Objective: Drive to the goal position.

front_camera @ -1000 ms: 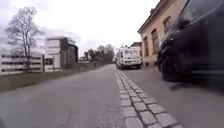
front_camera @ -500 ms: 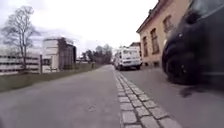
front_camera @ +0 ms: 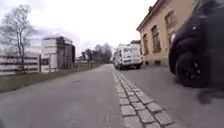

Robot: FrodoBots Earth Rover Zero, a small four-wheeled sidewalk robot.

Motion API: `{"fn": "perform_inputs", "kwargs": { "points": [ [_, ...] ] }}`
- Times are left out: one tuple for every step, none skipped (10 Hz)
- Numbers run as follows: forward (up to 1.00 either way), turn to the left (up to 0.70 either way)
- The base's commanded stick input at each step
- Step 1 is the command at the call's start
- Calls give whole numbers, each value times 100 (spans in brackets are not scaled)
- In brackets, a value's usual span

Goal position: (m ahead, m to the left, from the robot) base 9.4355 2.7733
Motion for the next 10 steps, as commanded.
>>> {"fn": "perform_inputs", "kwargs": {
  "points": [
    [85, 0],
    [85, 0],
    [85, 0],
    [85, 0],
    [85, 12],
    [85, 34],
    [85, 34],
    [85, 34],
    [85, 0],
    [85, 0]
  ]
}}
